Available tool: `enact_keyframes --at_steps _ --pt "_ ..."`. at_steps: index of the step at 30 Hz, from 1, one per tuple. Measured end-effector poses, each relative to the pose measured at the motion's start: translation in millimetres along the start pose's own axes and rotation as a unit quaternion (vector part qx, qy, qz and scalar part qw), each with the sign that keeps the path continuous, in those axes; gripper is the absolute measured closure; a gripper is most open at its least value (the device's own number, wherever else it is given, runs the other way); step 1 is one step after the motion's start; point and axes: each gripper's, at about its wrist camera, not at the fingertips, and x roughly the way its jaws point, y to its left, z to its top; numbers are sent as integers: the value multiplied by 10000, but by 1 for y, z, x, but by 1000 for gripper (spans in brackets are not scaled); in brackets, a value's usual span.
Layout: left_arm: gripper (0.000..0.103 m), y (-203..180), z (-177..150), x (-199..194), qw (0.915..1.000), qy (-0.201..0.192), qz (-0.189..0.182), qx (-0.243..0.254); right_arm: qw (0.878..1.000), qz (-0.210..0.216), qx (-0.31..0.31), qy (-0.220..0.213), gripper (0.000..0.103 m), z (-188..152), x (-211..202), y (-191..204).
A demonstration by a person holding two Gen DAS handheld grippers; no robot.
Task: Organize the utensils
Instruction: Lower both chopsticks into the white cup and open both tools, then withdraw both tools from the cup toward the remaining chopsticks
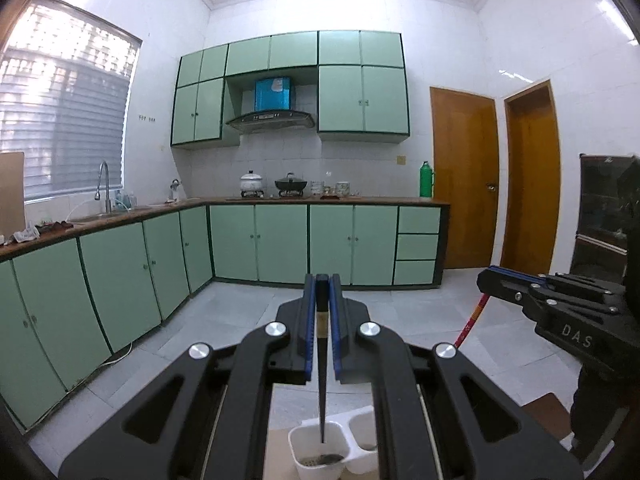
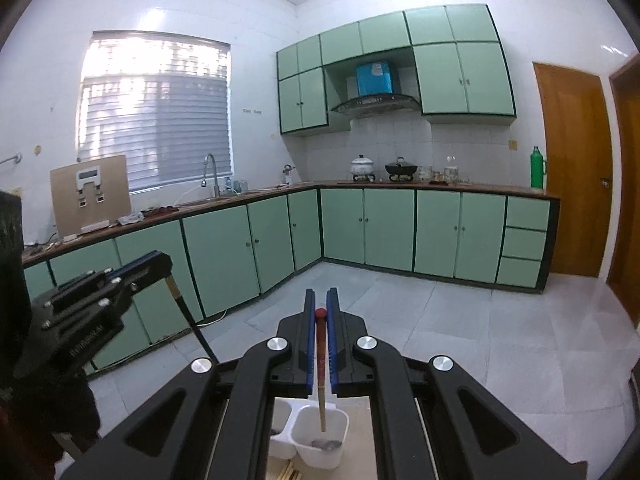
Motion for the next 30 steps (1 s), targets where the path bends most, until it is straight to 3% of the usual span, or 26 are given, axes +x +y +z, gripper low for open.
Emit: enact_keyframes --at_steps 5,11,17,24,28,30 --pt "97 5 -31 43 9990 421 18 -172 9996 -175 -9 211 98 -26 37 -3" --pt "94 22 -61 53 9966 773 66 -264 9982 -118 12 583 97 -55 58 -4" --pt "73 31 -63 35 9969 734 84 -276 9972 -303 42 684 70 -63 52 -10" --pt "50 36 -74 -8 9966 759 111 -313 9961 -617 147 616 41 -73 12 -17" --pt "36 32 -98 -38 9956 886 97 -295 9955 -725 208 575 19 -91 -17 -16" --pt "32 30 -117 -52 9940 1042 56 -320 9951 -757 210 606 14 -105 -30 -14"
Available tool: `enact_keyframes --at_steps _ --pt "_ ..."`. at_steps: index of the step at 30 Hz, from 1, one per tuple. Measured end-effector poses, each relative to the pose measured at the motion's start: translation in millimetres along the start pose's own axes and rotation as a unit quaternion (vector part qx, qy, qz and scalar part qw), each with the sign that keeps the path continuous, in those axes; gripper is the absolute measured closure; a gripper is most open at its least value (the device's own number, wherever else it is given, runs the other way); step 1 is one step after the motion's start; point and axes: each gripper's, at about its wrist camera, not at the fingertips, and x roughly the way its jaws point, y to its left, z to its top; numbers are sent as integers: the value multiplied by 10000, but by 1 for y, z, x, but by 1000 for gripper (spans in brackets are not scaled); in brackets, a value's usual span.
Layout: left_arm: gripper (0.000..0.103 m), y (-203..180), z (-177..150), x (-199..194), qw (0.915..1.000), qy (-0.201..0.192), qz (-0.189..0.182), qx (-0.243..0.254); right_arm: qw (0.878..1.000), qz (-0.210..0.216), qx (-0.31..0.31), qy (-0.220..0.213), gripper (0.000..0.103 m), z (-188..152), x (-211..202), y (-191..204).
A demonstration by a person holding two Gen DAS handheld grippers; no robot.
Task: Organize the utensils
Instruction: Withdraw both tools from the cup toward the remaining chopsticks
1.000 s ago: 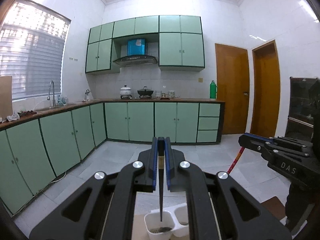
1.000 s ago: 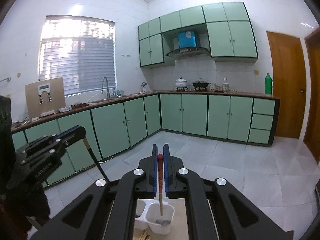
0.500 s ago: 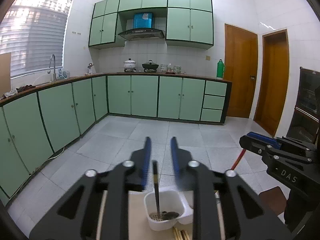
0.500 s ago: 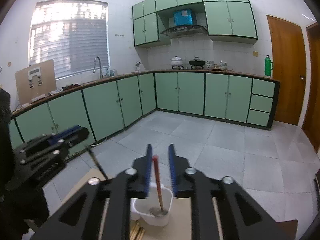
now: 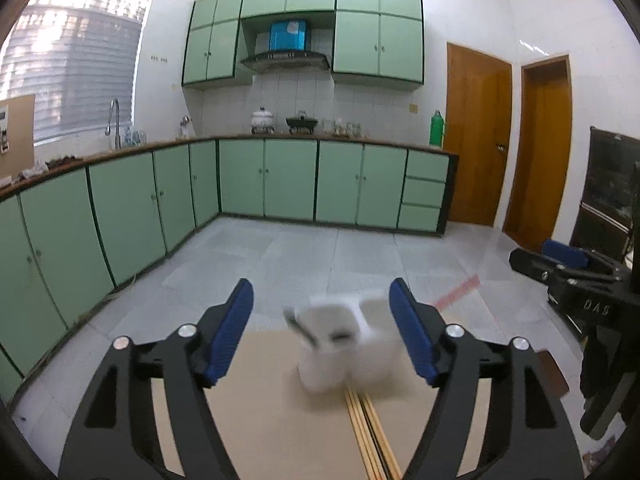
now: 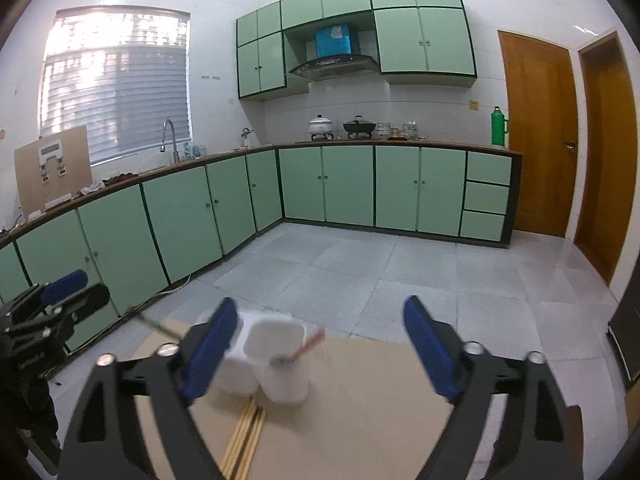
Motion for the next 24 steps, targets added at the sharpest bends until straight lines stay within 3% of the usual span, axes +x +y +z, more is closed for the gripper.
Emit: enact_keyframes --at_steps 8,14,20,24 --pt "28 9 -89 -27 9968 752 144 -241 9985 -143 -123 521 11 -88 -30 11" --pt "28 17 -157 -32 9879 1490 395 -195 9942 -212 48 1052 11 -153 -37 22" --pt "28 19 -200 -32 9788 1993 459 -124 9877 -162 -10 1556 11 -199 -35 40" --pt "26 21 -211 -31 9749 2167 491 -123 9827 -29 -101 1851 14 -219 -31 52"
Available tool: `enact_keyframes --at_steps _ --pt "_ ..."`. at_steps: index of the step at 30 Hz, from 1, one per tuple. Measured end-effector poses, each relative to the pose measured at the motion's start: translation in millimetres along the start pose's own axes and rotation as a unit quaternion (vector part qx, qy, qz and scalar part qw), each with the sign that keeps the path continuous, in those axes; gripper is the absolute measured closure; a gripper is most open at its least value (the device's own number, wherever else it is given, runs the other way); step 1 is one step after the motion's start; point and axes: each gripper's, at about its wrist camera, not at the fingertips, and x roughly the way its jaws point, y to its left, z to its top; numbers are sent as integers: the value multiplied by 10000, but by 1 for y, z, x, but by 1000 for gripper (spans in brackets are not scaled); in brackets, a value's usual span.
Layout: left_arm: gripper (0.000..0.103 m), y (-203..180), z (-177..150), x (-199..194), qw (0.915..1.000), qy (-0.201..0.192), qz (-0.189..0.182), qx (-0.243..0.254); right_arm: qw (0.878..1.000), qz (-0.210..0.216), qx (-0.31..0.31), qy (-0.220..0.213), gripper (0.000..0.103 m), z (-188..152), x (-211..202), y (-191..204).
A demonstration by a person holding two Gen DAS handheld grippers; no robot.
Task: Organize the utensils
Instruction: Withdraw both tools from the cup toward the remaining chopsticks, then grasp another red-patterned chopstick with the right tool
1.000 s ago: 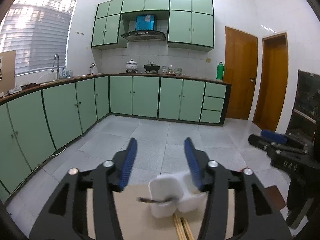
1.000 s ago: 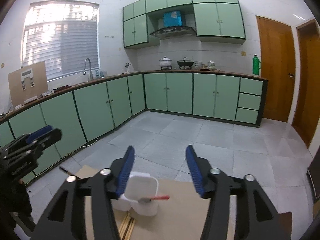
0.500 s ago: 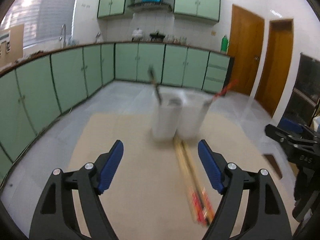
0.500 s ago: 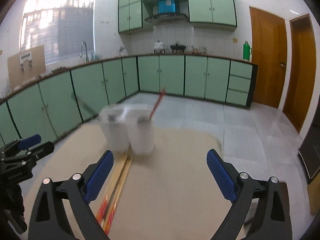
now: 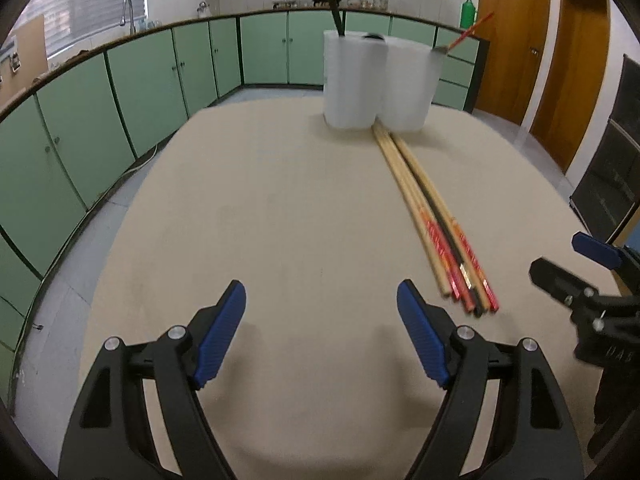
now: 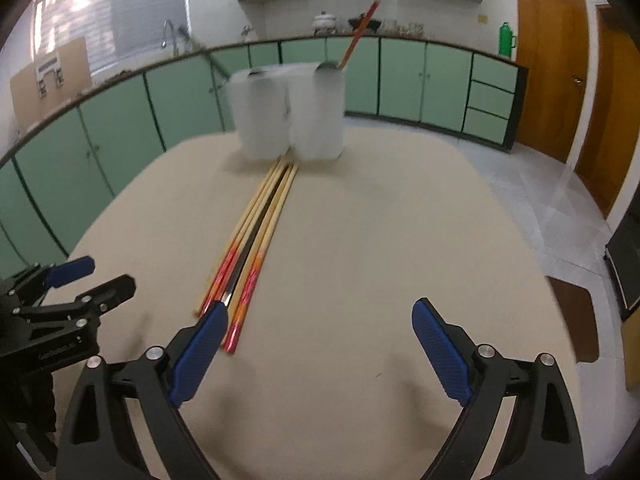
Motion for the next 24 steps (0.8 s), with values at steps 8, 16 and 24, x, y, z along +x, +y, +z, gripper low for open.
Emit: enact_keyframes --at_steps 8,16,24 --pt "24 4 -2 3 9998 145 62 -95 9991 92 -219 360 29 -9 14 21" --pt "23 1 -1 6 9998 193 29 -79 9981 -83 -213 579 33 -10 20 18" --pt "22 -1 0 6 9998 194 13 -83 9989 77 15 466 43 -10 12 1"
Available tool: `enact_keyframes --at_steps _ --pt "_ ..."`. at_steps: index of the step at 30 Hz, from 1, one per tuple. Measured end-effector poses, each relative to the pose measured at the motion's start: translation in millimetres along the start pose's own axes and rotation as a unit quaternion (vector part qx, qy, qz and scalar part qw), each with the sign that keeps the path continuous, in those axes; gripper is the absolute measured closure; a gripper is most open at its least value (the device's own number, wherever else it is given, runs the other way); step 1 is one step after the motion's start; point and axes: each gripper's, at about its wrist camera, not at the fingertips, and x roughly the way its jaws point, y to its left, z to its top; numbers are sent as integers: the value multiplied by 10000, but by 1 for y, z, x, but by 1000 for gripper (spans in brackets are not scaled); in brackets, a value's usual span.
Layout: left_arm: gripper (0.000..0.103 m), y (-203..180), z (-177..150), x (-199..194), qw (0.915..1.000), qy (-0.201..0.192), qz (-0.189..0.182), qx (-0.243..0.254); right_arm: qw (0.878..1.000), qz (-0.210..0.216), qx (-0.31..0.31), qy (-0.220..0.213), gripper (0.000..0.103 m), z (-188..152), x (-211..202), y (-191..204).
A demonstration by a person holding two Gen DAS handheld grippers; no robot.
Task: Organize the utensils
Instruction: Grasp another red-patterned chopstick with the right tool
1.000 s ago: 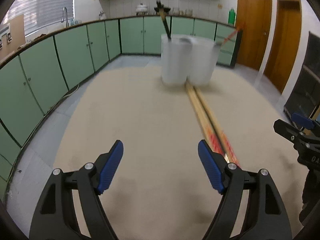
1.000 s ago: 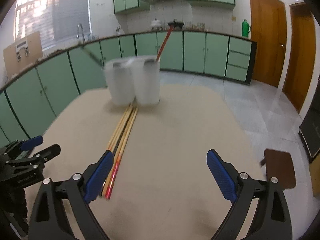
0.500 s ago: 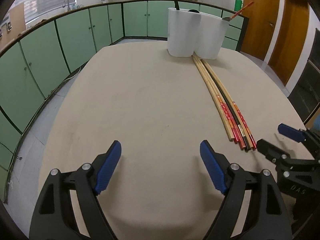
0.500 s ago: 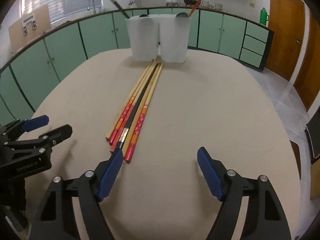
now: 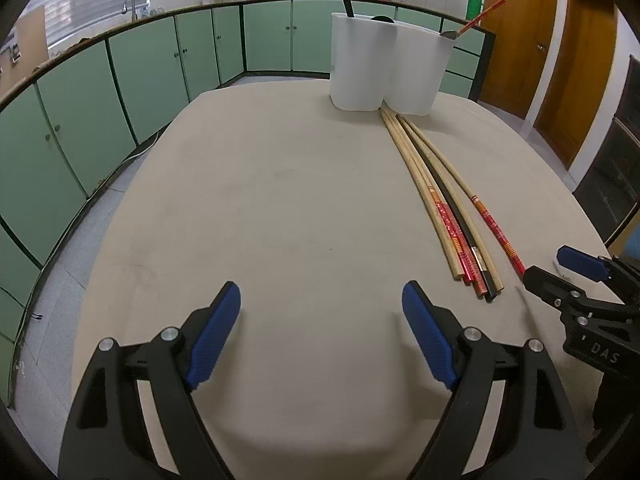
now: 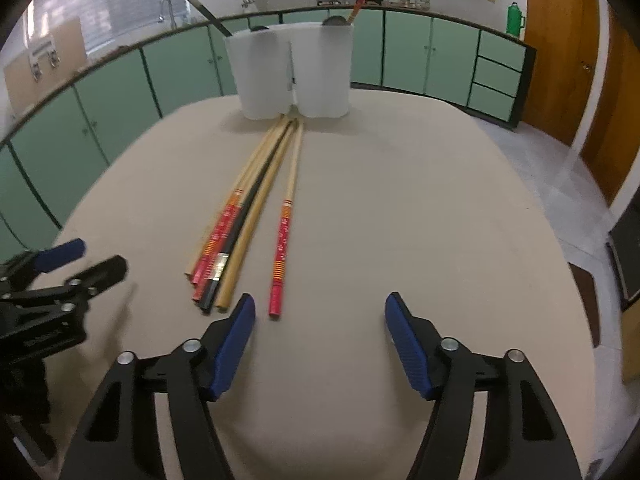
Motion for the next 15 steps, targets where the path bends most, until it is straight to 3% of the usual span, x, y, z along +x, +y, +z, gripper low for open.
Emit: enact_keyframes --at_steps 11,13,15 --pt "22 -1 3 1 10000 3 16 -44 9995 215 -201 63 79 -1 4 15" --pt "22 -2 2 2 10000 10 -5 -55 9995 219 -215 71 95 1 6 16" --pt "22 -4 2 3 10000 26 -33 -41 9994 227 -251 81 96 2 7 18"
